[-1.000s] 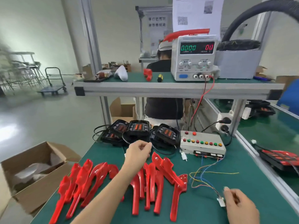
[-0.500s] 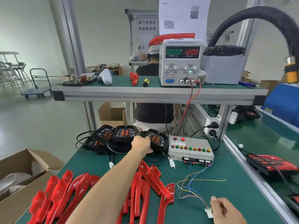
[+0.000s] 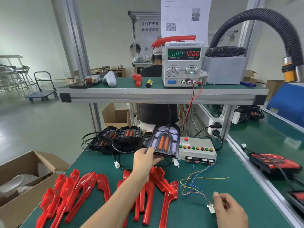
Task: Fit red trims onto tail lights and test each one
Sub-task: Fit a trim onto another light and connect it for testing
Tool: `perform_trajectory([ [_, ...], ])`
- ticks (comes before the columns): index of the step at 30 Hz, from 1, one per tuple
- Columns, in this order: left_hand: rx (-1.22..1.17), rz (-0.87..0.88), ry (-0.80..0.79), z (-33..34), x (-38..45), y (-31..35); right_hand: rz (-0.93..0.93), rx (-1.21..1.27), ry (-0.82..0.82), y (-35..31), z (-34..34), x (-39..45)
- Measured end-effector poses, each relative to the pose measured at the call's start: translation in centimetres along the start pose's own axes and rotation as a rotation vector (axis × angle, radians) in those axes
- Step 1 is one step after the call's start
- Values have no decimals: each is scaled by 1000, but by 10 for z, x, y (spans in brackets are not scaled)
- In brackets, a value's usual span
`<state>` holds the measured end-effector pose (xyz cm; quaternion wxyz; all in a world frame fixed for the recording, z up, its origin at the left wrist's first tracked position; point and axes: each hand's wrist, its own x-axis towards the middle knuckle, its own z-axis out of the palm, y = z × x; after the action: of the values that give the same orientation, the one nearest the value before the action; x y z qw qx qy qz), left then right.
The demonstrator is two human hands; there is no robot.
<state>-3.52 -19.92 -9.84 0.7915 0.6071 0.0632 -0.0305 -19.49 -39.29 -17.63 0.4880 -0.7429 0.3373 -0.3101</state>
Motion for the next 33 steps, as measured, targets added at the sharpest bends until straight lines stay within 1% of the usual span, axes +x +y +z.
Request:
perform_trajectory([
  [3,-69,31,-85,5,-48,-7,-28,165,20,1,-5,-5],
  [5,-78,43,-142,8,-79,-17,-101,258,17,0,-9,-12],
  [7,-85,42,-184,12,-106,-32,-201,325,-44,1,-15,-19],
  [9,-91,33,-213,17,-127,-48,-249,377,-147,1,-21,-22],
  [11,-75,13,-239,22,-141,-63,-221,467,-237,2,-24,-22],
  [13,-59,-19,-276,25,-150,-75,-184,537,-292,2,-26,-22],
  [17,1,-62,-334,24,-155,-87,-62,594,-325,6,-26,-17],
  [19,134,-24,-378,18,-154,-90,-8,579,-340,9,-22,-13],
  [21,360,69,-390,10,-152,-90,33,550,-340,12,-19,-8],
  [22,492,136,-369,5,-152,-89,33,517,-330,13,-17,-7],
  [23,610,215,-323,0,-151,-88,29,485,-320,14,-17,-6],
  [25,765,391,-158,-12,-149,-86,25,470,-311,13,-19,-6],
  [27,900,486,-33,-24,-144,-83,29,476,-298,12,-20,-6],
  [30,1143,462,18,-28,-131,-73,31,496,-281,12,-19,-4],
  [33,1281,391,71,-16,-113,-56,42,501,-278,13,-18,-3],
])
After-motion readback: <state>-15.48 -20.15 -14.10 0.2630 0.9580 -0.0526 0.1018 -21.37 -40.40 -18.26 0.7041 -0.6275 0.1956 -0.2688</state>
